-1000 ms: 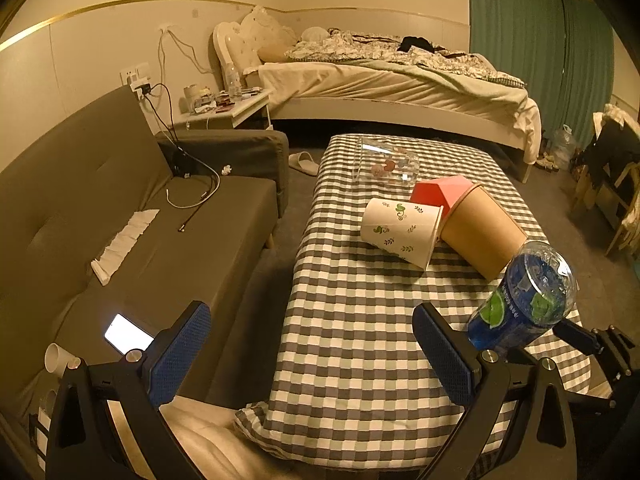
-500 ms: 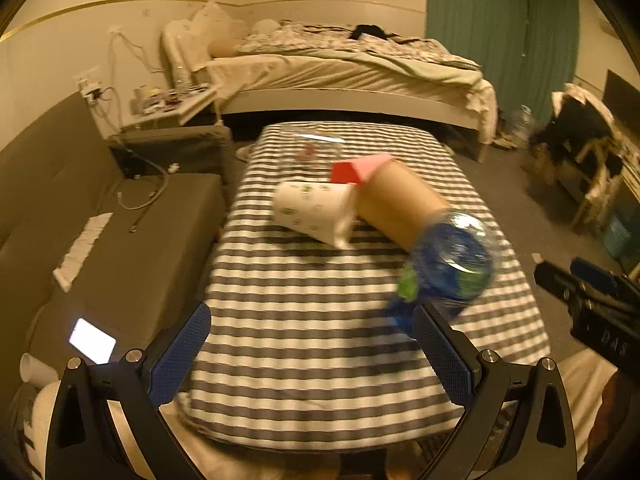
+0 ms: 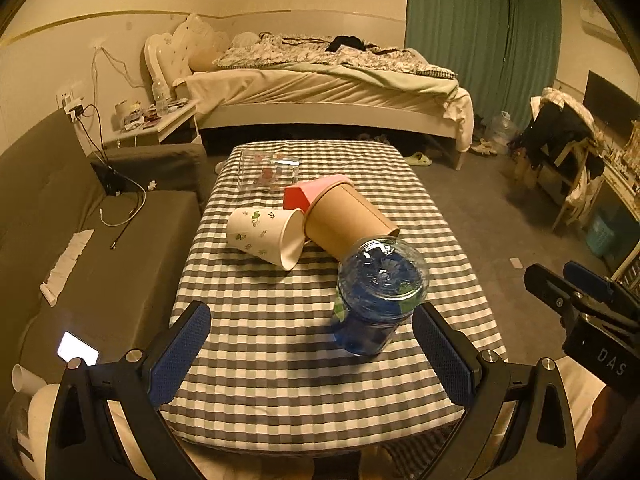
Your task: Flip cup upside down
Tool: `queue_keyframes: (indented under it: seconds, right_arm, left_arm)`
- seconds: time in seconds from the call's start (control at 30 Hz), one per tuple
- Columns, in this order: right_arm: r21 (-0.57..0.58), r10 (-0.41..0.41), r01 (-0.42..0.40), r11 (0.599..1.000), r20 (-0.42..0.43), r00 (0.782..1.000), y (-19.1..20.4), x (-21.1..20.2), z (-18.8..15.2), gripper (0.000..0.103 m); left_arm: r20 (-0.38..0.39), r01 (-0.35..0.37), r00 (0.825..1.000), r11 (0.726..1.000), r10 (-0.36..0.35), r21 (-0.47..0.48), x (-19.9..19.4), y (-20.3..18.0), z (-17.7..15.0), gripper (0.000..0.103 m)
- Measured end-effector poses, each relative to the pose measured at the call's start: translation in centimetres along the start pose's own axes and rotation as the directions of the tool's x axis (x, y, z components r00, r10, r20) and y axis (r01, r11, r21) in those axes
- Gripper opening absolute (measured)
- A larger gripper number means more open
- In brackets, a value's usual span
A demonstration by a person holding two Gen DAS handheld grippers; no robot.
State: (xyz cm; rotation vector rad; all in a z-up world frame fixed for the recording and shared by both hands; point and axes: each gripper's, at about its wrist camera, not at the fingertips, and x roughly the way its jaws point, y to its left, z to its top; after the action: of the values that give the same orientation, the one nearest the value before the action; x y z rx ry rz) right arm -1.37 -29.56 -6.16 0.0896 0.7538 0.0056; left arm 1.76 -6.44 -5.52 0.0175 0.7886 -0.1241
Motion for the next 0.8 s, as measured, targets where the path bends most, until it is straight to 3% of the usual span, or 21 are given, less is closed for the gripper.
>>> queue_keyframes:
  seconds: [0.4, 0.8]
  right_arm:
    - [0.018, 0.006, -0.005, 1.000, -0.012, 1.000, -0.7, -0.1, -1.3, 0.074]
    - [0.061, -0.027, 0.030, 0.998, -0.046, 0.999, -3.3, 1.6, -1.4, 0.074]
  left_arm:
    - [-0.037, 0.025, 0.999, 1.000, -0.025, -0.003, 0.9, -0.7, -0.2, 0.103]
    - [-0.096, 0.085, 0.992, 0.996, -0.082, 0.027, 5.7, -4.1, 2.9, 0.103]
